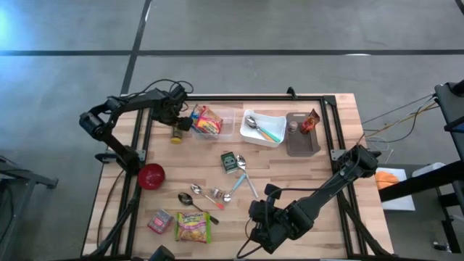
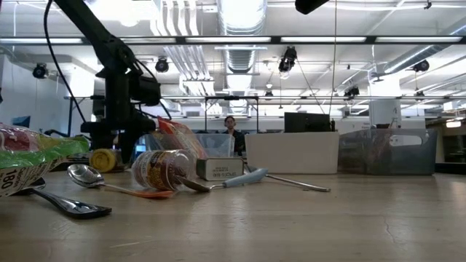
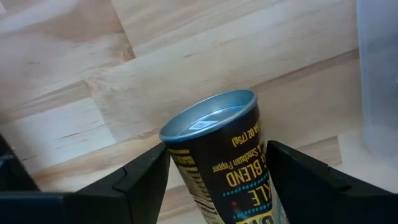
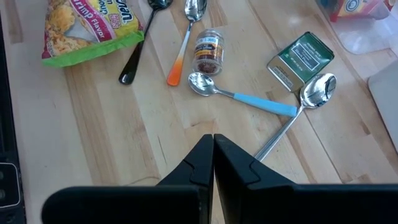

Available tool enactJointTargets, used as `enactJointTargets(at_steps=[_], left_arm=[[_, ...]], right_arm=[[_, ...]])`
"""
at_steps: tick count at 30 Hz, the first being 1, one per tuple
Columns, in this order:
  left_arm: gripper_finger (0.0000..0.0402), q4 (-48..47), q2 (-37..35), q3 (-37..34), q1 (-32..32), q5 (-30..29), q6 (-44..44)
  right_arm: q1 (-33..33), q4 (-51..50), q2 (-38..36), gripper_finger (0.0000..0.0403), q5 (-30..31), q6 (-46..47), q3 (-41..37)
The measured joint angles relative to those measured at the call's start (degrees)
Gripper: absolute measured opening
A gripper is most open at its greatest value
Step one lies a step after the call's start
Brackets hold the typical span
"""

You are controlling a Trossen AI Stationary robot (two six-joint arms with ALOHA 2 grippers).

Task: Pick & Place Food Item
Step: Put the yellow seasoning can into the black bin

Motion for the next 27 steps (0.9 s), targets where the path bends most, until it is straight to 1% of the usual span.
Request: enactJointTargets(at_steps=[3,9,16,21,27], left_arm=[[0.0236,0.0,0.0,0.0,0.0,0.0,0.7],[0.0161,0.4,0.0,0.0,0.0,0.0,4.7],[0.016,0.2,-0.5,0.2,0.0,0.0,6.0],[0.016,-2.2,-0.9,2.0,0.0,0.0,6.8],[0.016,-4.8,-4.2,3.7,0.0,0.0,6.9]], right_arm=[[0.0,0.0,0.0,0.0008,0.0,0.0,0.0],[0.0,0.0,0.0,0.0009,0.0,0.0,0.0],[0.0,0.0,0.0,0.0008,0.0,0.0,0.0],[0.0,0.0,0.0,0.0008,0.0,0.0,0.0],[0.0,1.0,0.0,0.0008,0.0,0.1,0.0]])
